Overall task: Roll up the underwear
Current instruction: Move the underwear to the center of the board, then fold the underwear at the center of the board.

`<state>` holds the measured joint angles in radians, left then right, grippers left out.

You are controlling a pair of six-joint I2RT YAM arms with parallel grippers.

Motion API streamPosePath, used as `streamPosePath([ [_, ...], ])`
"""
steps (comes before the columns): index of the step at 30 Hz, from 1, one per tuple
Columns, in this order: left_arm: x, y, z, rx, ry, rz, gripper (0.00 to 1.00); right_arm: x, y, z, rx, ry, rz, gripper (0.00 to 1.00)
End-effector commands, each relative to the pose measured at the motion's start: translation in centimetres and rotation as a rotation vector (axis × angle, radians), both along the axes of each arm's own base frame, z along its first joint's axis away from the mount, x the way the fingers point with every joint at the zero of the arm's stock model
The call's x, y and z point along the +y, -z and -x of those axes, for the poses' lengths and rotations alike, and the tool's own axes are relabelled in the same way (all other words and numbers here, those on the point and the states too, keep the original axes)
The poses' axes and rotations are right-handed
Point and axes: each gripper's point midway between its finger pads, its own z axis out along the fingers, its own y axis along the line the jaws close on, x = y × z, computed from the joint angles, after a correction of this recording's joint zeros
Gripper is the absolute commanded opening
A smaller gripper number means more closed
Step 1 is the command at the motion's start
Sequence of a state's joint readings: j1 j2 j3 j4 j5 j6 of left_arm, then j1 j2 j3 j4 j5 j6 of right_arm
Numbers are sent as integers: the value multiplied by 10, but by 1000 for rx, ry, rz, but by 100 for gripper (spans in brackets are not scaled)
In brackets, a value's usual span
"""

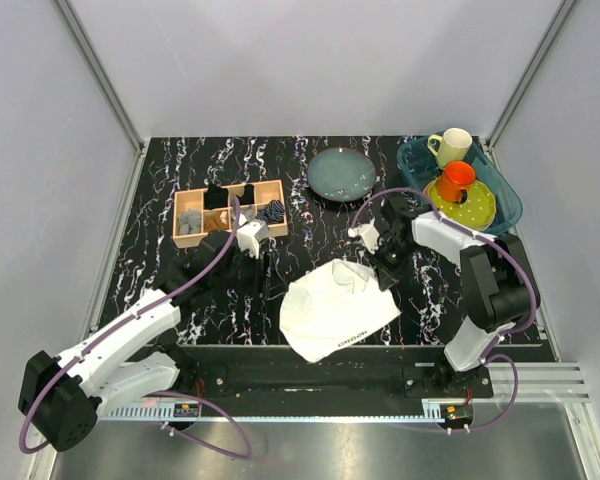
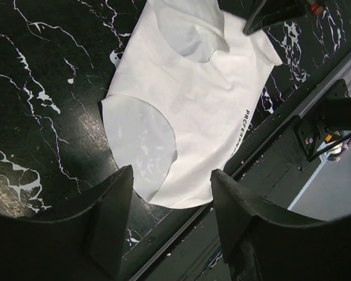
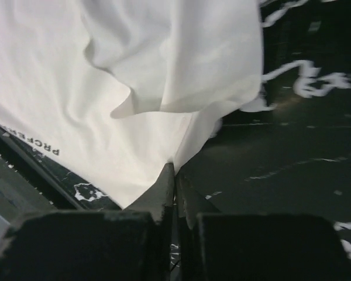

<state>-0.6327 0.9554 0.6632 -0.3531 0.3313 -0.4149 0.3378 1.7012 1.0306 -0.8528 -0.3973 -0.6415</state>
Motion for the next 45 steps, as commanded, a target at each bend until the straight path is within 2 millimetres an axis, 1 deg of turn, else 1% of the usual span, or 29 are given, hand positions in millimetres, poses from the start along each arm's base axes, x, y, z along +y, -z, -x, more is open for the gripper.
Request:
streamPosePath([
  [1,4,-5,-4,-43,-9,5,59,-19,-20,-62,-193,79,68,2],
  [2,4,-6,-4,-42,-8,4,59,-23,-24,-73,-217,90,76,1],
  [3,4,-6,-4,-42,-6,5,59,-31,-25,-80,-229,111,91,1],
  [5,3,-6,-4,-43,-3,7,59,-35,-24,-91,-235,116,99,1],
  [12,3,-3,-4,-34,3,5,59,-42,-17,-114,-240,146,102,3],
  [16,2,-2,-3,-28,12,5,59,-44,-23,-125,-259,165,93,2],
  [20,4,-3,-5,-42,8,-5,60,-50,-36,-135,-305,176,92,0],
  [23,8,-8,-11,-59,-9,-3,61,-56,-40,-146,-327,186,106,0],
  [24,8,-9,-12,-61,-12,-1,61,-61,-40,-149,-327,200,106,0],
  [26,9,-10,-13,-61,-12,1,62,-63,-39,-153,-325,207,105,0],
  [29,8,-10,-13,-59,-7,5,62,-65,-35,-158,-320,207,114,0],
  [35,7,-9,-13,-51,-2,9,63,-72,-38,-164,-332,215,127,0],
  [40,9,-13,-12,-65,-2,14,63,-66,-47,-153,-318,192,89,0],
  [45,11,-13,-11,-69,-3,16,63,-54,-55,-131,-271,168,19,0],
])
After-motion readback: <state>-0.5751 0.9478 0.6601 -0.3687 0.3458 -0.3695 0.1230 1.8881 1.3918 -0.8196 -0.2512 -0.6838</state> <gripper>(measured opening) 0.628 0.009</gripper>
